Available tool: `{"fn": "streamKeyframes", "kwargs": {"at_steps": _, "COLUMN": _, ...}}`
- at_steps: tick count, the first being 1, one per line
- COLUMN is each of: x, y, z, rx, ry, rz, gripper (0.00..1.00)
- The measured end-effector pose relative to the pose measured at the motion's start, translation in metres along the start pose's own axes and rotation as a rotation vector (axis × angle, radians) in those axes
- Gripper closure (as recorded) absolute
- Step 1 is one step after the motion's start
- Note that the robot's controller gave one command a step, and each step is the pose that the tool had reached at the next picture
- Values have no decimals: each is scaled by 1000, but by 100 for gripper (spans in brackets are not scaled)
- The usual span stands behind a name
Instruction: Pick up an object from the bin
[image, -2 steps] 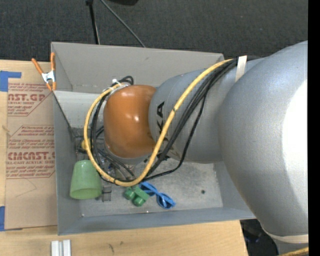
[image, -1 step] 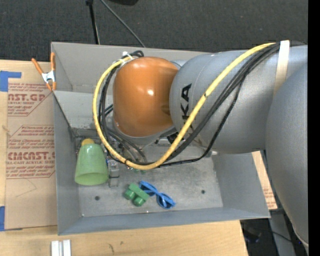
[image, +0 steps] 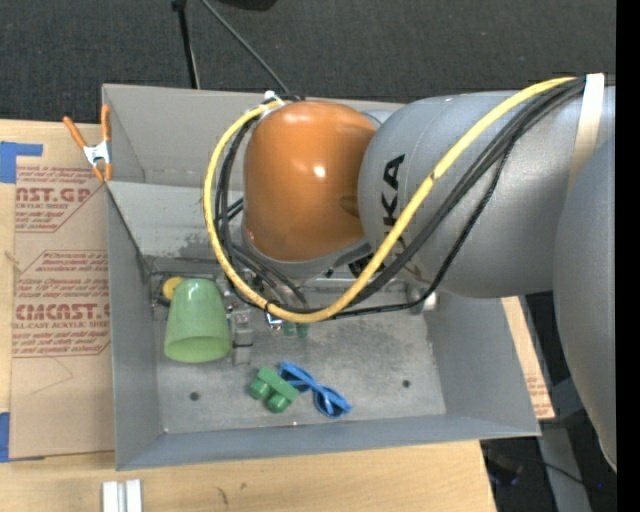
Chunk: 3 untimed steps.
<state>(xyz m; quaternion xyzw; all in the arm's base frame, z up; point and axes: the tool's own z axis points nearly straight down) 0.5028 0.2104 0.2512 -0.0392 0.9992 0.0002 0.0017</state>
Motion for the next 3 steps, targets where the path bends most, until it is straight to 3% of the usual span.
{"fn": "streamKeyframes", "kwargs": {"at_steps": 1, "x": -2, "y": 27, "z": -224, "rx": -3, "ry": -9, "rz": -164, "gripper": 100}}
{"fn": "streamKeyframes", "kwargs": {"at_steps": 2, "x": 11, "y": 11, "z": -173, "rx": 0, "ry": 4, "rz": -411, "gripper": 100}}
{"fn": "streamKeyframes", "kwargs": {"at_steps": 3, "x": 4, "y": -1, "z": -106, "rx": -2, "ry": 3, "rz": -930, "gripper": 100}}
